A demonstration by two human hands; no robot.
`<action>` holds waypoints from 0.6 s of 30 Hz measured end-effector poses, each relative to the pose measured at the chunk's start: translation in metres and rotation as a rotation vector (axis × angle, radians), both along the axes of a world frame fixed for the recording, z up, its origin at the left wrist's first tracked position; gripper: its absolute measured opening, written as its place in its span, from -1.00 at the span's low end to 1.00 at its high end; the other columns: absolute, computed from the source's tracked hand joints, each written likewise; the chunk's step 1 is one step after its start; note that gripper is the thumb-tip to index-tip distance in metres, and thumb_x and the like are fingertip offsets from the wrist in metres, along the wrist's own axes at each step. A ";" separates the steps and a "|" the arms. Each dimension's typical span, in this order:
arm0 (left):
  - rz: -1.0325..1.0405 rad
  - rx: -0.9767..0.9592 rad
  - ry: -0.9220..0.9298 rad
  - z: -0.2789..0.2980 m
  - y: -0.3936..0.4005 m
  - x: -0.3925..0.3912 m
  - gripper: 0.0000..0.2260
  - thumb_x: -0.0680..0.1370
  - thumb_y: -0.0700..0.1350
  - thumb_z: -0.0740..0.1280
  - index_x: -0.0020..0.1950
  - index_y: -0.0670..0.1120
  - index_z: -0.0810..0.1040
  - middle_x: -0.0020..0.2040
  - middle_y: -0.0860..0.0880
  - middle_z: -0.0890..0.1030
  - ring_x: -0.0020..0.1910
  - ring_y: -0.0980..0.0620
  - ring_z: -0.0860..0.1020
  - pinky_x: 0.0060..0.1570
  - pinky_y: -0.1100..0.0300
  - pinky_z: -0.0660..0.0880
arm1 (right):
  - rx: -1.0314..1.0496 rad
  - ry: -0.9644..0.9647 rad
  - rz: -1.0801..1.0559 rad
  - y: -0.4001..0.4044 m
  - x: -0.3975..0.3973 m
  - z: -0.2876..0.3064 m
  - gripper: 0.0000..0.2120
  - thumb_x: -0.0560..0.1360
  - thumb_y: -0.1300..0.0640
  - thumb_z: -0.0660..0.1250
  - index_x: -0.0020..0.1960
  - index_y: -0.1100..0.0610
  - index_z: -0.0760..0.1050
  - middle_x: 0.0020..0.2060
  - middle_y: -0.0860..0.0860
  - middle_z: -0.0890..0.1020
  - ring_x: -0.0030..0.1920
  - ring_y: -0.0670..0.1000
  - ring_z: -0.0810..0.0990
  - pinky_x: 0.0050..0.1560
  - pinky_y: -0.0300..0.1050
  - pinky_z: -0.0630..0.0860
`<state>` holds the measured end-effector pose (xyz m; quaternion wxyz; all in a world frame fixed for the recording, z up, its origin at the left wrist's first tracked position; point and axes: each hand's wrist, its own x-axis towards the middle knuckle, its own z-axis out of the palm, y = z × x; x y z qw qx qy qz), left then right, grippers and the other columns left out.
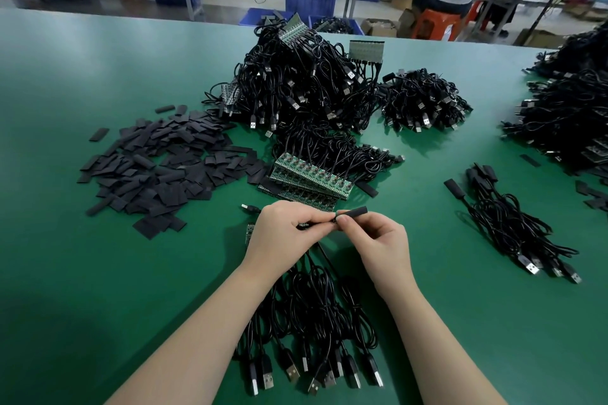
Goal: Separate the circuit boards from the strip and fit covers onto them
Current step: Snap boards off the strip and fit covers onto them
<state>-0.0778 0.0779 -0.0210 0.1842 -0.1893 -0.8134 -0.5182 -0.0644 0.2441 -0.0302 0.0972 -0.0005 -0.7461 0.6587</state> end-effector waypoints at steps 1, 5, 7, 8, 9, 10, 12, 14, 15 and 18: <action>-0.002 -0.002 -0.003 0.000 0.000 0.000 -0.86 0.41 -0.07 0.50 -0.05 0.02 0.74 -0.13 0.28 0.68 -0.12 0.31 0.63 -0.08 0.38 0.52 | 0.000 0.000 0.007 0.000 0.000 0.000 -0.90 0.47 0.12 0.49 -0.22 -0.02 0.68 -0.24 0.06 0.71 -0.29 -0.10 0.54 -0.25 -0.27 0.47; 0.022 -0.002 -0.034 0.000 0.000 0.000 -0.79 0.40 -0.05 0.49 0.02 0.13 0.71 -0.16 0.43 0.61 -0.09 0.35 0.60 -0.05 0.43 0.49 | -0.002 0.003 0.031 0.000 0.001 0.001 -0.91 0.47 0.11 0.49 -0.19 -0.05 0.70 -0.28 0.06 0.70 -0.30 -0.10 0.54 -0.26 -0.30 0.46; 0.000 -0.004 -0.050 0.001 0.000 0.001 -0.78 0.41 -0.04 0.46 0.02 0.20 0.69 -0.15 0.41 0.63 -0.07 0.34 0.61 -0.06 0.44 0.48 | 0.004 0.010 0.041 -0.001 0.002 0.002 -0.92 0.46 0.07 0.48 -0.20 -0.06 0.69 -0.33 0.00 0.68 -0.32 -0.12 0.52 -0.29 -0.33 0.44; -0.017 -0.006 -0.051 0.002 0.001 0.001 -0.77 0.41 -0.05 0.46 0.02 0.23 0.67 -0.14 0.39 0.64 -0.07 0.33 0.62 -0.07 0.42 0.50 | 0.018 0.021 0.043 -0.002 0.002 0.001 -0.94 0.44 0.02 0.47 -0.21 -0.07 0.69 -0.36 -0.05 0.66 -0.34 -0.14 0.49 -0.31 -0.34 0.42; -0.017 -0.004 -0.046 0.002 0.001 0.001 -0.76 0.42 -0.07 0.45 0.01 0.25 0.66 -0.13 0.38 0.65 -0.07 0.32 0.62 -0.07 0.42 0.50 | 0.030 0.033 0.036 -0.003 0.003 0.001 -0.95 0.43 -0.01 0.46 -0.21 -0.09 0.68 -0.38 -0.08 0.64 -0.36 -0.16 0.48 -0.32 -0.34 0.40; 0.002 0.004 -0.043 0.001 0.001 0.001 -0.75 0.42 -0.08 0.46 0.00 0.25 0.66 -0.14 0.38 0.64 -0.08 0.32 0.62 -0.08 0.42 0.50 | 0.048 0.053 0.015 -0.005 0.003 0.001 -0.96 0.42 -0.02 0.45 -0.19 -0.10 0.67 -0.37 -0.10 0.63 -0.35 -0.17 0.47 -0.31 -0.33 0.40; 0.054 0.031 -0.054 0.000 0.002 0.000 -0.78 0.41 -0.11 0.48 -0.01 0.18 0.69 -0.15 0.36 0.65 -0.11 0.31 0.63 -0.07 0.41 0.52 | 0.071 0.107 -0.053 -0.009 0.004 0.000 -0.87 0.45 0.04 0.48 -0.07 -0.19 0.64 -0.27 -0.17 0.66 -0.31 -0.20 0.52 -0.25 -0.32 0.42; 0.101 0.052 -0.057 -0.002 0.001 -0.001 -0.81 0.42 -0.11 0.52 -0.01 0.09 0.72 -0.16 0.31 0.66 -0.13 0.29 0.63 -0.06 0.39 0.52 | 0.091 0.162 -0.111 -0.010 0.006 -0.001 -0.61 0.48 0.12 0.48 0.17 -0.30 0.53 -0.13 -0.25 0.67 -0.21 -0.17 0.58 -0.16 -0.37 0.46; 0.119 0.060 -0.057 -0.003 0.001 -0.002 -0.82 0.41 -0.11 0.53 0.00 0.07 0.72 -0.16 0.31 0.66 -0.13 0.29 0.63 -0.06 0.40 0.52 | 0.105 0.186 -0.119 -0.011 0.006 0.000 -0.56 0.50 0.13 0.46 0.22 -0.32 0.49 -0.08 -0.27 0.67 -0.18 -0.16 0.59 -0.13 -0.39 0.46; 0.133 0.072 -0.069 -0.004 -0.001 -0.003 -0.80 0.41 -0.10 0.55 0.01 0.09 0.72 -0.15 0.32 0.66 -0.11 0.30 0.62 -0.05 0.43 0.50 | 0.132 0.217 -0.105 -0.012 0.008 -0.001 -0.55 0.54 0.17 0.41 0.24 -0.34 0.48 -0.06 -0.28 0.67 -0.14 -0.17 0.60 -0.11 -0.43 0.45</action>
